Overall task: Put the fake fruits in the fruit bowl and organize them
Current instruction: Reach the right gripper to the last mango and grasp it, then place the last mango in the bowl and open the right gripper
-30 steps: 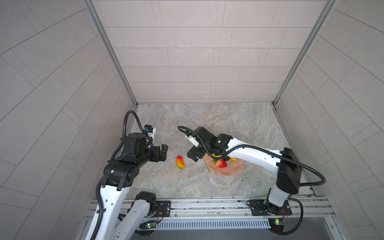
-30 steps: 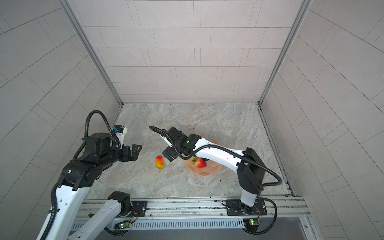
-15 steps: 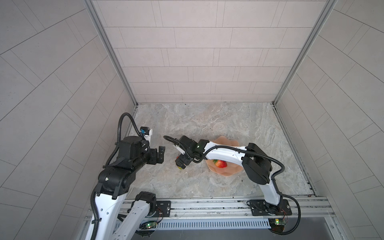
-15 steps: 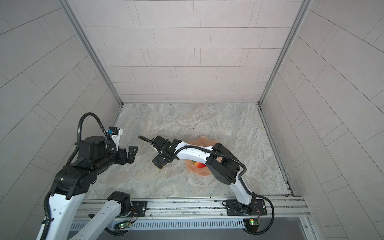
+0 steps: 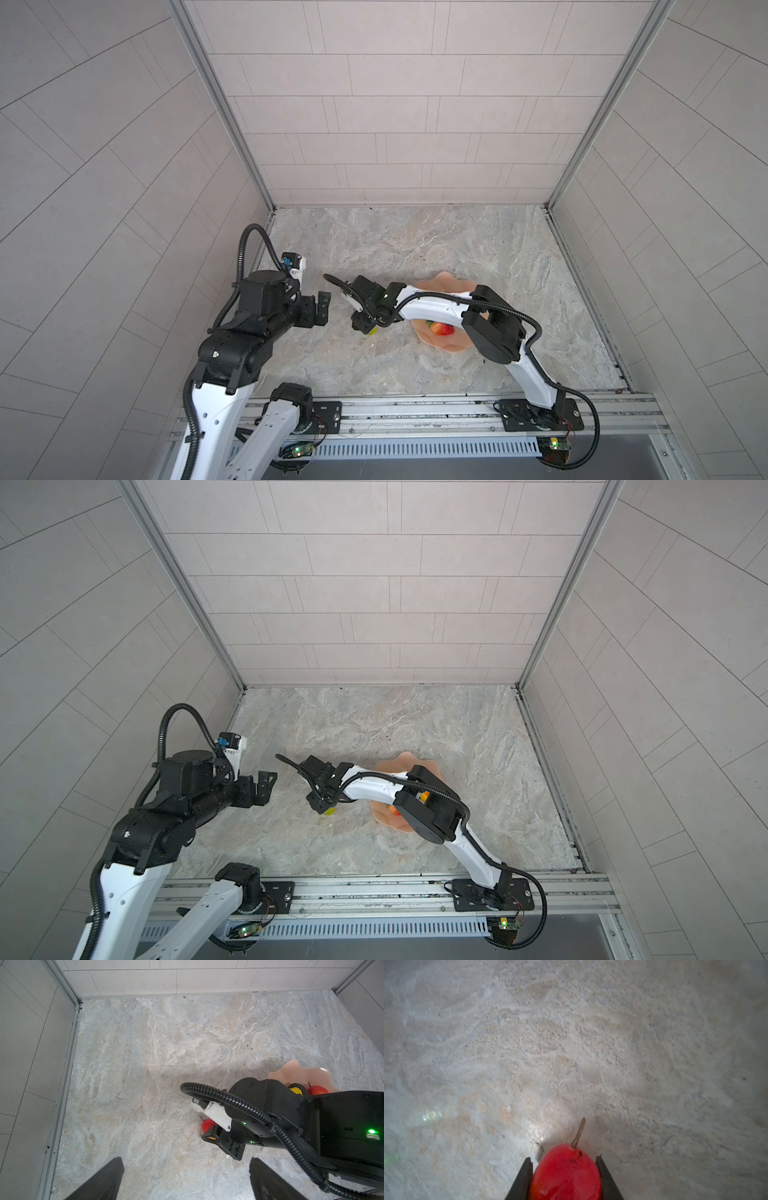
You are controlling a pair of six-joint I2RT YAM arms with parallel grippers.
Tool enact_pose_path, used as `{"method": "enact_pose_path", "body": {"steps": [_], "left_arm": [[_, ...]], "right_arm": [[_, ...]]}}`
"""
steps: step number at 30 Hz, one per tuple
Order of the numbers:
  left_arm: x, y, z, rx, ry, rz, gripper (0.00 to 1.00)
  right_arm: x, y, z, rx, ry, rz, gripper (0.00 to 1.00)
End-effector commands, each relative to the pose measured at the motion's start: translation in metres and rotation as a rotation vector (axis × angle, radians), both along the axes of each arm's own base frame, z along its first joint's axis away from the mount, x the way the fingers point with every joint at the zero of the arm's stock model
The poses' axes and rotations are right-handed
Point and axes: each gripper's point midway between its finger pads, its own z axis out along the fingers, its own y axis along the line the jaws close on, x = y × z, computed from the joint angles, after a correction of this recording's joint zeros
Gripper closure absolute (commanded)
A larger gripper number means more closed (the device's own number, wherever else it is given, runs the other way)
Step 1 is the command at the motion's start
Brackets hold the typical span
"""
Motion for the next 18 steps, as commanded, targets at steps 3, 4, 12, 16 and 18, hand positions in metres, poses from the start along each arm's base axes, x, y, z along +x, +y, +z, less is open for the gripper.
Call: {"method": "enact_pose_path", "body": {"steps": [3, 4, 12, 16, 18], "left_arm": [[0.002, -0.002, 0.010, -0.008, -0.024, -0.006, 0.00], [0.003, -0.003, 0.009, -0.013, -0.022, -0.009, 0.00], [0.017, -0.011, 0.000, -0.059, -0.015, -0.013, 0.00], [0.024, -0.013, -0.008, -0.056, 0.010, -0.012, 0.00], [0.026, -0.013, -0.009, -0.060, 0.009, -0.012, 0.00]], "right_arm": [[-0.003, -0.046, 0.102, 0.011, -0.165, 0.001, 0.74], [-0.004, -0.062, 0.118, 0.010, -0.192, -0.006, 0.74], [-0.010, -0.220, 0.140, -0.097, -0.272, -0.270, 0.75], [-0.020, -0.280, 0.124, -0.097, -0.278, -0.405, 0.75], [-0.024, -0.296, 0.116, -0.089, -0.279, -0.443, 0.76]]}}
